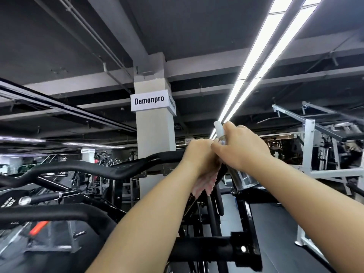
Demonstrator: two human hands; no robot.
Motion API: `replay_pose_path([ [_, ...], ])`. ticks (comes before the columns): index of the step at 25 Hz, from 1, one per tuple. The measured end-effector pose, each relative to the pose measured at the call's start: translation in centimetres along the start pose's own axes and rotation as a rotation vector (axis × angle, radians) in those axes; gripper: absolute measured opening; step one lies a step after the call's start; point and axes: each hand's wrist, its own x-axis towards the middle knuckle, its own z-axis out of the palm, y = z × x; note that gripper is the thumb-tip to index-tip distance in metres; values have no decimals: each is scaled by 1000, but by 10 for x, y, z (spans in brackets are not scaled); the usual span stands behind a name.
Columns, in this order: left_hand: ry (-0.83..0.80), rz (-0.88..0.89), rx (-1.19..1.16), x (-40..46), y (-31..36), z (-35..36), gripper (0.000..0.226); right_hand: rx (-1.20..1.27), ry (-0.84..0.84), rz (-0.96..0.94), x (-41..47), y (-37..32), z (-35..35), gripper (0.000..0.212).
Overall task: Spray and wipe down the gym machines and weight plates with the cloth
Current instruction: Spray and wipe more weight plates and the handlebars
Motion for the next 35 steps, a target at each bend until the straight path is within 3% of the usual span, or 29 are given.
replay_pose_path([
  [3,11,33,91,-7,-13,10,27,-3,24,2,-2,0,1,25],
  [7,250,172,157,-21,-28,16,14,-14,8,3,-2,0,-2,26],
  [10,347,218,127,-39,-49,19,39,-37,4,-15,-3,-1,-2,29],
  [14,284,227,244,-64,-83,17,85,-63,-14,-31,-4,-1,-3,32],
  [20,150,173,257,-105,-130,14,100,-71,-18,-45,-5,-2,-3,29],
  [23,-19,81,54,-110,-132,0,93,-76,-22,-48,-6,-3,-2,29],
  [25,-218,-102,-288,-103,-124,-17,89,-83,-29,-45,-7,-4,-2,29],
  [27,-290,-288,-585,-89,-110,-27,68,-80,-36,-29,-7,-5,-2,29],
  [31,-388,-313,-567,-49,-90,-34,62,-2,-58,37,-4,-5,-4,27],
  [35,-431,-433,-821,-24,-104,-47,41,24,-68,47,-3,-4,-2,26],
])
